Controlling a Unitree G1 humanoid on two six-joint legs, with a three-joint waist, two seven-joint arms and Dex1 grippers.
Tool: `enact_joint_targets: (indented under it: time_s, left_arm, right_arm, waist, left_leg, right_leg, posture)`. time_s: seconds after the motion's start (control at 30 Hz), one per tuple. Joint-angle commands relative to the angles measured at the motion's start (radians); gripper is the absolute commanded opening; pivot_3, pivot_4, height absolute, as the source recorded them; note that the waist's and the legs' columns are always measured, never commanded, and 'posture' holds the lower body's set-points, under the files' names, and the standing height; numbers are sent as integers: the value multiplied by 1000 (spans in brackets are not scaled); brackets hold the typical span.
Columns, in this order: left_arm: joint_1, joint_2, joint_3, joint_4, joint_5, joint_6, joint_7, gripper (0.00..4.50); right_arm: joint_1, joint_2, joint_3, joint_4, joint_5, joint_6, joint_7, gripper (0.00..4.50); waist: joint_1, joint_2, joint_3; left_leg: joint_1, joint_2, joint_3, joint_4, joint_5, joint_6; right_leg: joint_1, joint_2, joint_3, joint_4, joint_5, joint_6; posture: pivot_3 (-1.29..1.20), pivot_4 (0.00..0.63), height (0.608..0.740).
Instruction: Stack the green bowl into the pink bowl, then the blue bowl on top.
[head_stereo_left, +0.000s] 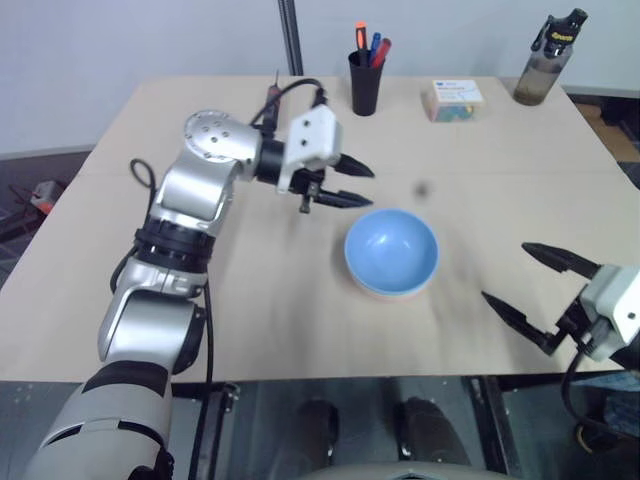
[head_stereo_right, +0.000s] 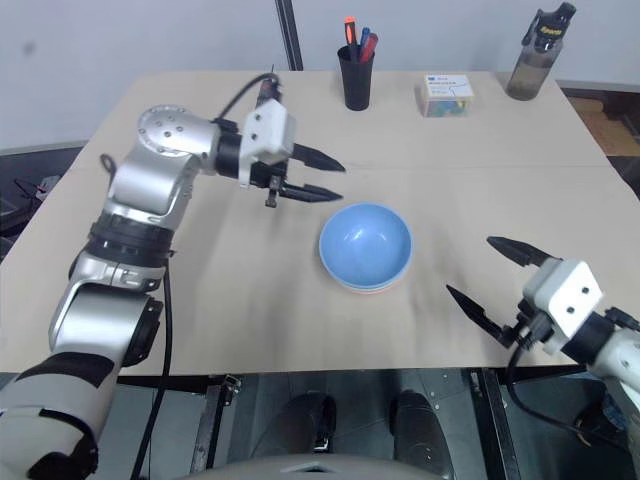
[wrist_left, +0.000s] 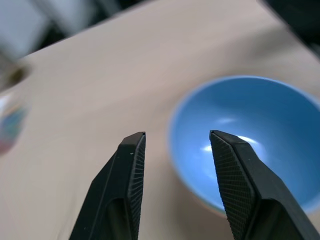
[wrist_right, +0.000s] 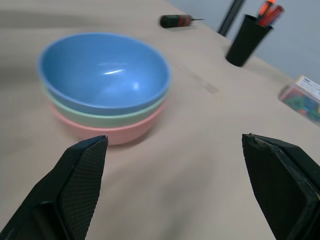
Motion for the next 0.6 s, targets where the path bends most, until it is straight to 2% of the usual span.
enact_joint_targets:
  time_s: [0.03, 0.07, 0.13, 0.17, 0.23, 0.27, 0.37, 0.43, 0.6]
  left_arm:
    - [176, -48, 149, -177, -112, 78, 165, 2164]
    - [225, -66, 176, -212, -117, 79, 216, 2164]
    - [323, -39, 194, -288, -157, 142, 208, 2164]
    - [372, -31, 212, -325, -187, 168, 205, 2579]
    - [451, -28, 251, -392, -264, 209, 201, 2783]
    - [495, -14, 261, -426, -273, 219, 205, 3452]
    - [599, 24, 302, -509, -281, 239, 250, 4430]
    - [653, 52, 328, -544, -261, 237, 294, 4430]
    - [744, 120, 372, -590, -297, 245, 290, 4430]
  right_arm:
    - [-109, -21, 42, 80, -5, 32, -20, 4500]
    - [-127, -31, 49, 110, -18, 31, -14, 4500]
    - [-160, -51, 60, 169, -41, 19, 2, 4500]
    - [-180, -53, 58, 196, -40, 18, 4, 4500]
    - [-196, -68, 57, 232, -32, 17, 29, 4500]
    - [-198, -76, 55, 250, -30, 15, 45, 4500]
    - [-191, -107, 31, 294, -26, 0, 93, 4500]
    - [-180, -126, 13, 302, -25, -2, 114, 4500]
    - [-167, -127, 3, 282, 1, 12, 137, 4500]
  waist:
    - [7, 0, 0]
    - [9, 0, 0]
    - [16, -1, 0]
    - [19, -1, 0]
    - [15, -1, 0]
    - [16, -1, 0]
    - [16, -1, 0]
    - [17, -1, 0]
    - [16, 0, 0]
  left_leg:
    - [-1, 0, -1, 0, 1, -2]
    - [-1, 0, -1, 0, 1, -2]
    - [-3, -1, -2, 0, 1, -3]
    - [-4, -1, -2, 0, 1, -3]
    - [-4, -1, -2, 0, 1, -3]
    - [-4, -1, -2, -1, 2, -3]
    - [-3, 0, -2, -1, 2, -3]
    - [-3, 0, -2, -1, 1, -3]
    - [-2, 0, -2, -2, 1, -2]
  right_leg:
    - [-1, 0, -1, 0, 0, 0]
    - [-1, 0, -1, -1, 0, 0]
    - [-1, -2, -2, -2, 0, 0]
    - [-1, -2, -2, -3, 0, 0]
    - [-1, -2, -2, -4, 0, 0]
    - [-1, -2, -2, -4, 0, 0]
    - [0, -2, -3, -4, 0, 0]
    - [0, -2, -2, -4, 0, 0]
    - [0, -2, -2, -4, 0, 0]
  posture:
    - [0, 150, 740]
    - [0, 150, 740]
    - [0, 150, 740]
    - [0, 150, 740]
    - [0, 150, 740]
    - [0, 150, 740]
    - [0, 150, 740]
    - [0, 150, 740]
    - [0, 150, 740]
